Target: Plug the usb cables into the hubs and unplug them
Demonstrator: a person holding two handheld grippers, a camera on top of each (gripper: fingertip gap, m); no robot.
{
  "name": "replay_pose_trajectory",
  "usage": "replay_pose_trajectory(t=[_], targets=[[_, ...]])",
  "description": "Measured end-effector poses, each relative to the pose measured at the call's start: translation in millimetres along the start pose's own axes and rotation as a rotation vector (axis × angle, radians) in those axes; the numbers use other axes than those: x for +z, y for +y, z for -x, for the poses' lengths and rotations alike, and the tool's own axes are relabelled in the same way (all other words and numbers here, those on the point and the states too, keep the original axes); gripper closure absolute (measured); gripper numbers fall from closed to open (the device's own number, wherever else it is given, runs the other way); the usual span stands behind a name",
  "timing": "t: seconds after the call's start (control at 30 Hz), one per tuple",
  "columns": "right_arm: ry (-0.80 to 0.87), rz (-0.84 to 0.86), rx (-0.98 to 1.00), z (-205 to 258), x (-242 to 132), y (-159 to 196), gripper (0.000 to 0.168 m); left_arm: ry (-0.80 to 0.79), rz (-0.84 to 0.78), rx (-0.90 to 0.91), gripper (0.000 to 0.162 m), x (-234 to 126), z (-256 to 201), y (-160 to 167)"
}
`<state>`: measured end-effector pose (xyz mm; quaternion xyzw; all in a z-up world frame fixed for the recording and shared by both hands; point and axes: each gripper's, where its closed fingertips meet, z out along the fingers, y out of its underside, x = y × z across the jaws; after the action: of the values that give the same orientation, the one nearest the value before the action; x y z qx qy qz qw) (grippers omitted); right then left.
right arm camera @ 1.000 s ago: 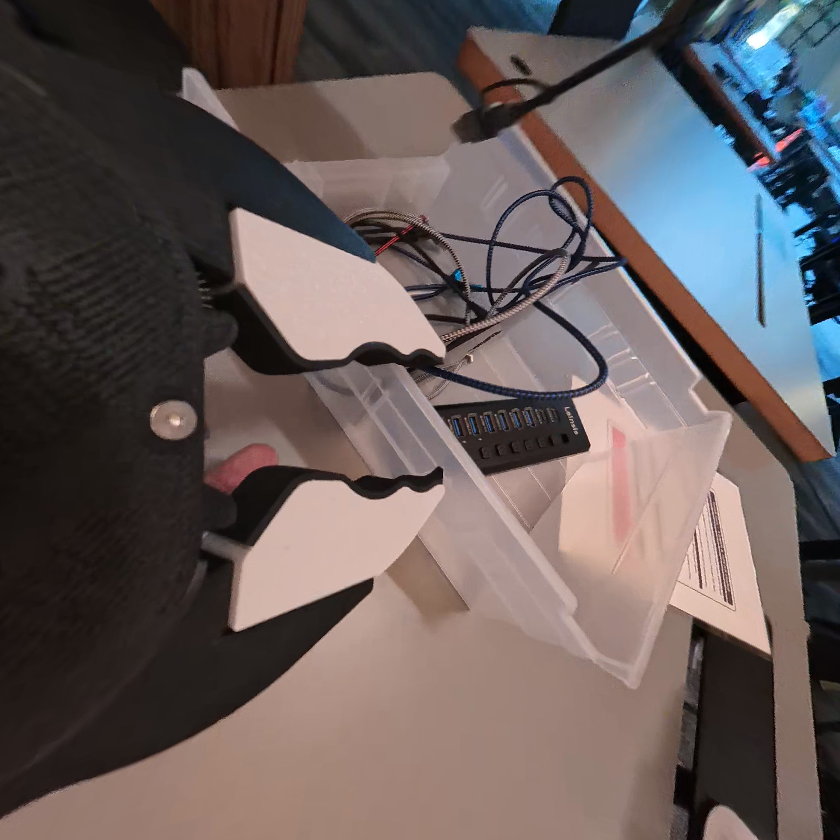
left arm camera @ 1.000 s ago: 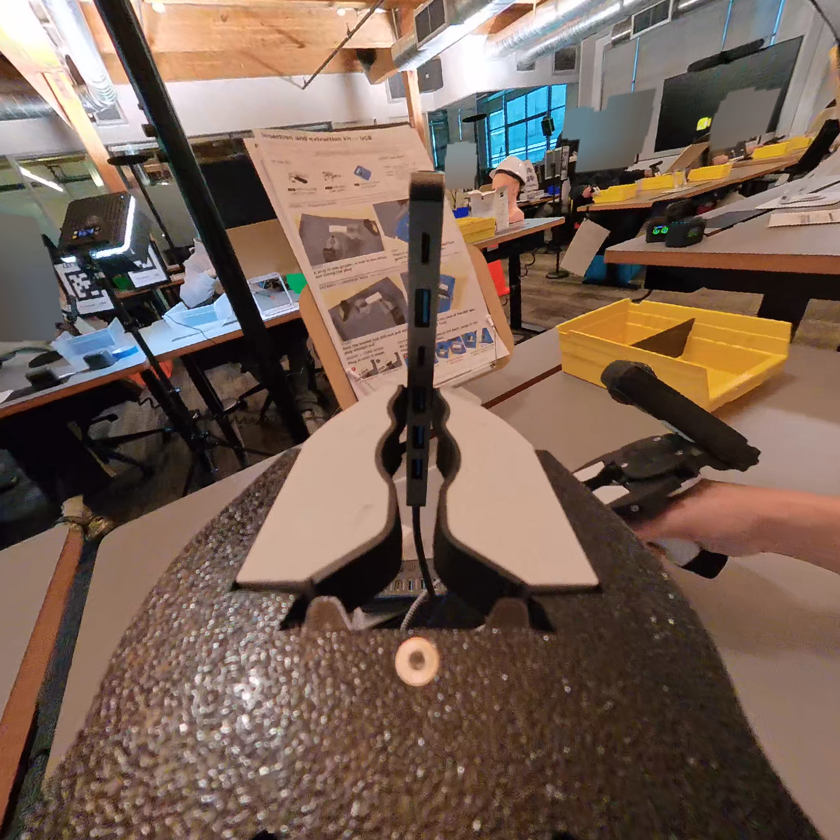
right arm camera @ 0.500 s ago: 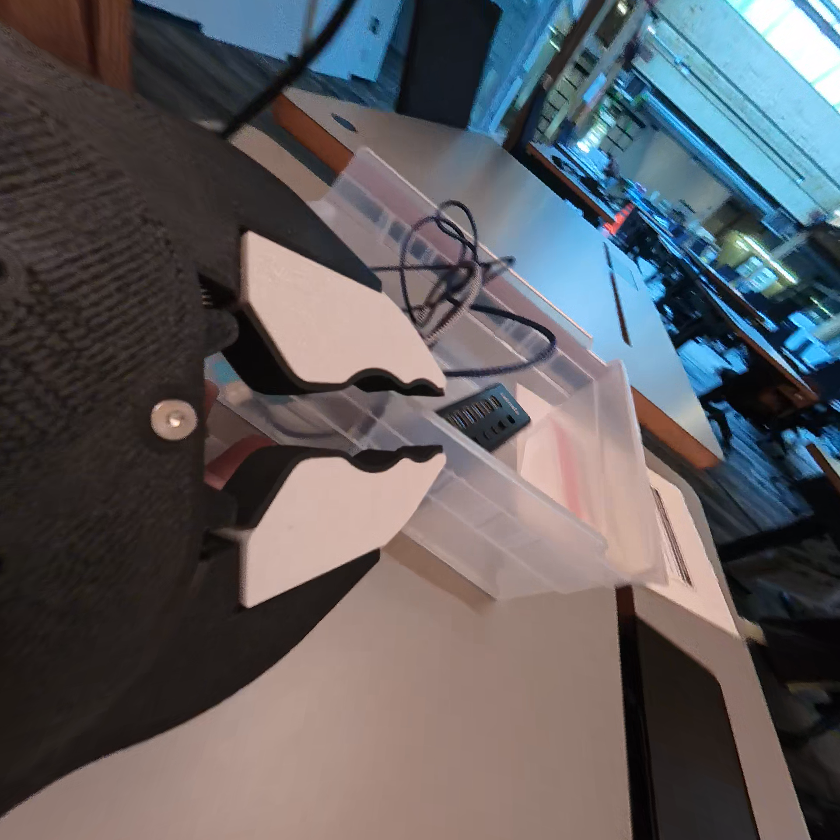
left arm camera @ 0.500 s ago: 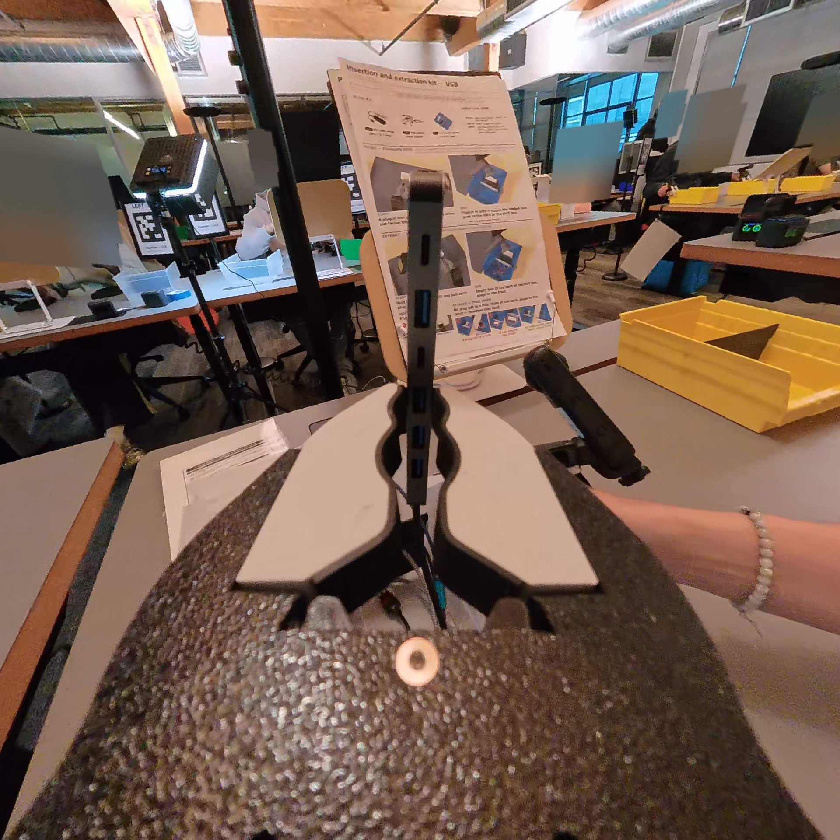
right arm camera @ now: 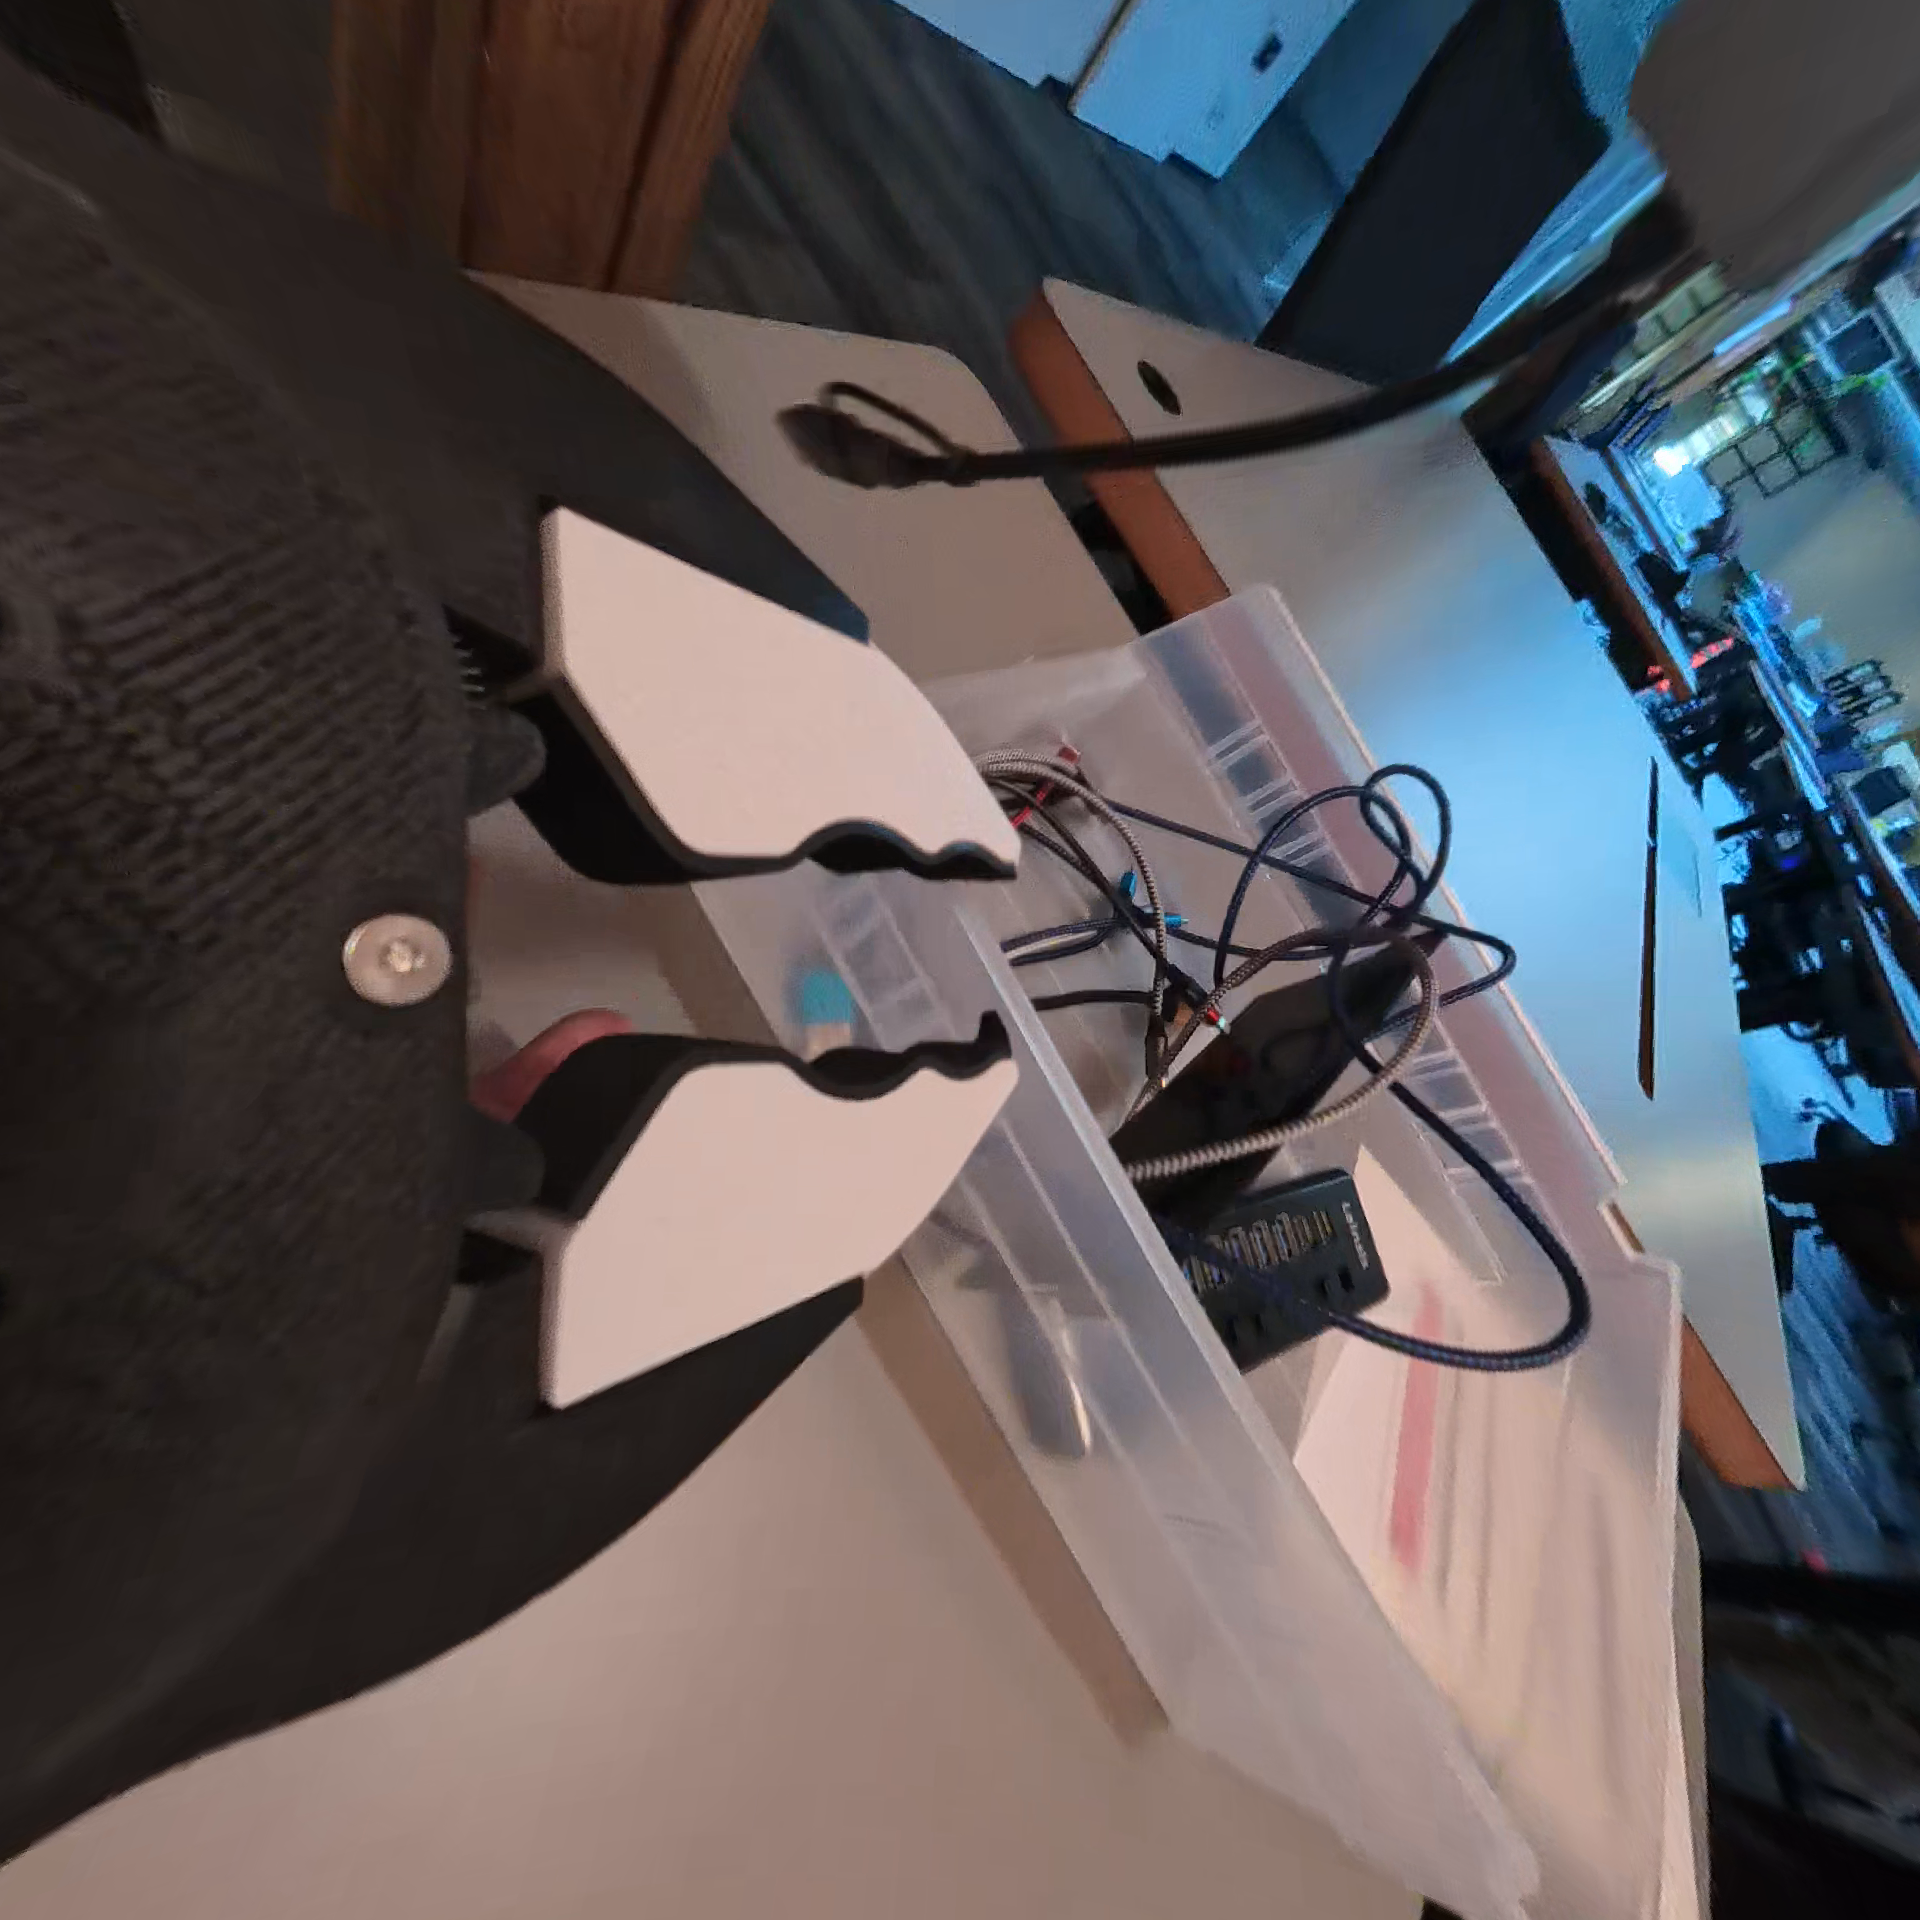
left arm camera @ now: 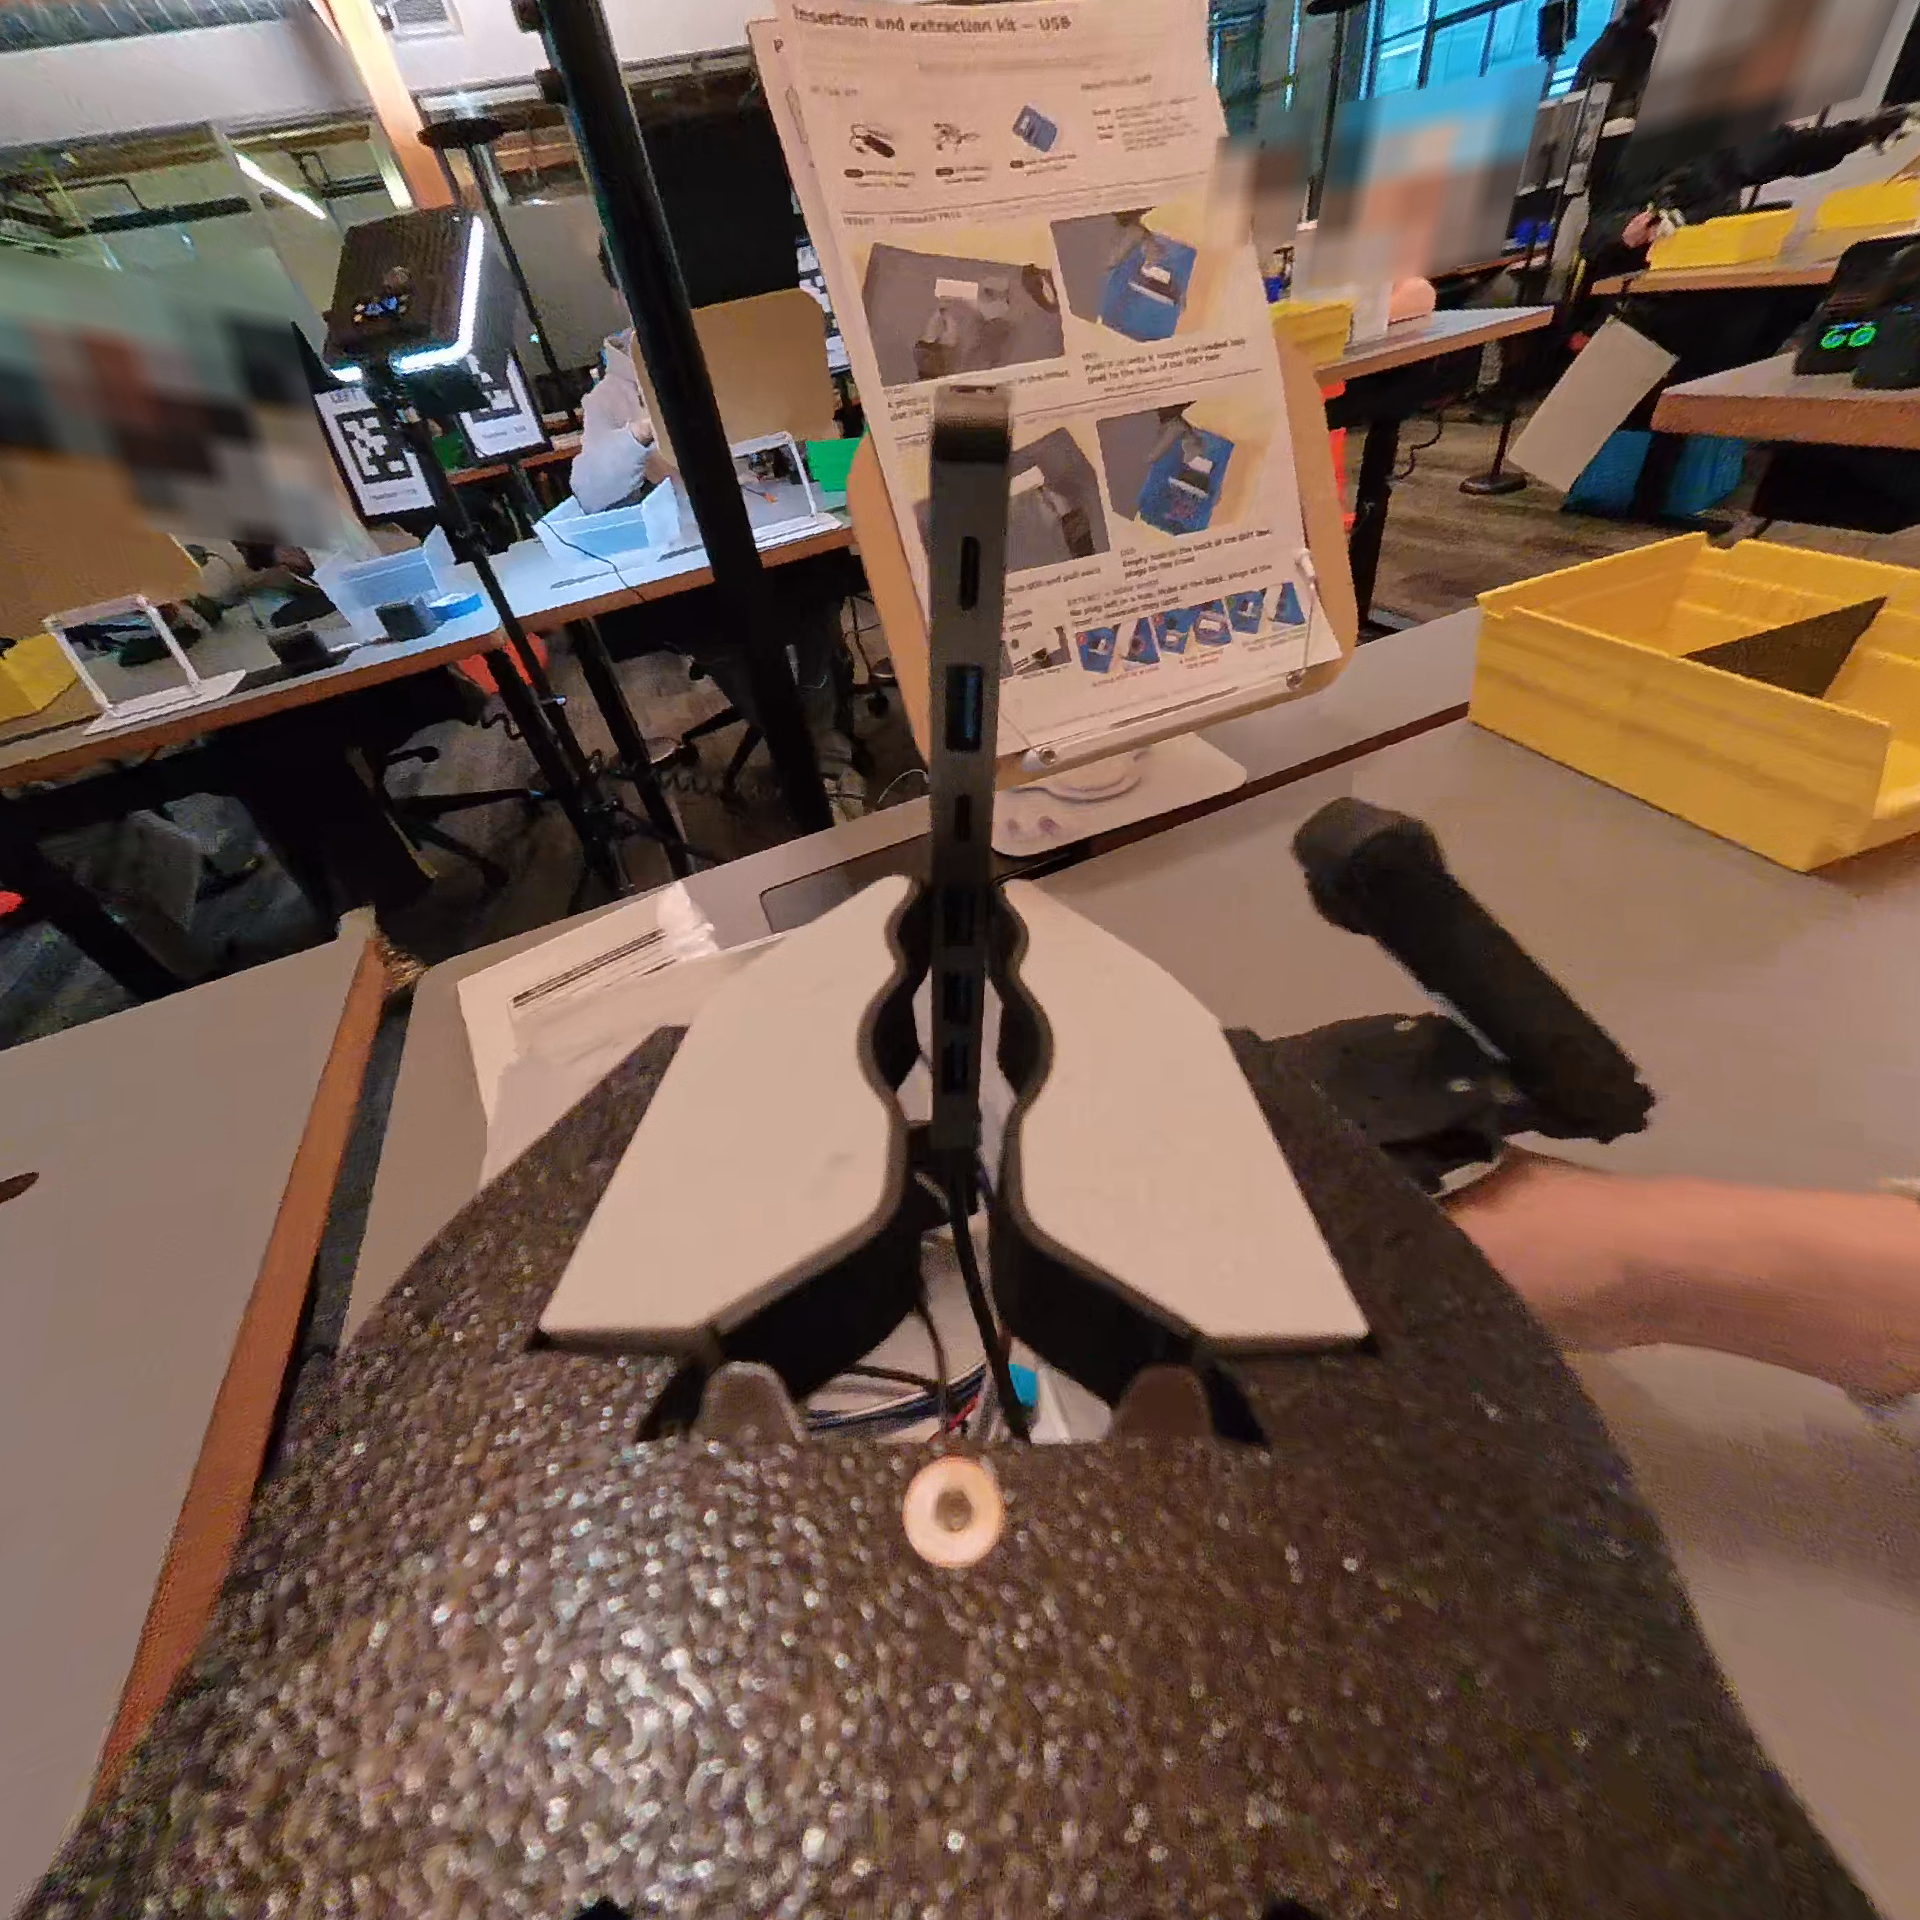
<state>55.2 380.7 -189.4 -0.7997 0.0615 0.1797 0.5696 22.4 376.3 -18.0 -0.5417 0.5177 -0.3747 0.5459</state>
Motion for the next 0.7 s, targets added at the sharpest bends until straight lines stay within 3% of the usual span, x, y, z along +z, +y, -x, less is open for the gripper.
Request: replay_pose_trajectory(t=[0.1,0.17,0.33,0.43,0.6,0.7], targets=[[-0.093,0.065,0.030,4.1,14.5,-2.2,0.133,0.035,0.007,-0.028,0.152,11.1,-12.7,0.5],[-0.068,0.033,0.041,-7.2,-0.9,-19.8,0.128,0.071,0.036,-0.029,0.152,15.1,-24.0,4.8],[-0.123,-0.308,-0.025,-17.5,-108.6,-92.3,0.111,0.057,0.092,0.113,0.152,24.1,-48.7,9.4],[-0.166,-0.475,-0.090,-0.8,-173.6,-120.6,0.117,0.086,0.153,0.281,0.152,54.9,-85.6,14.9],[0.084,-0.510,-0.230,-25.5,-214.7,-123.6,0.112,0.099,0.121,0.582,0.152,115.9,-159.1,10.4],[0.162,-0.532,-0.232,-48.7,-235.1,-119.3,0.136,0.113,0.101,0.692,0.152,135.6,-193.0,7.0]])
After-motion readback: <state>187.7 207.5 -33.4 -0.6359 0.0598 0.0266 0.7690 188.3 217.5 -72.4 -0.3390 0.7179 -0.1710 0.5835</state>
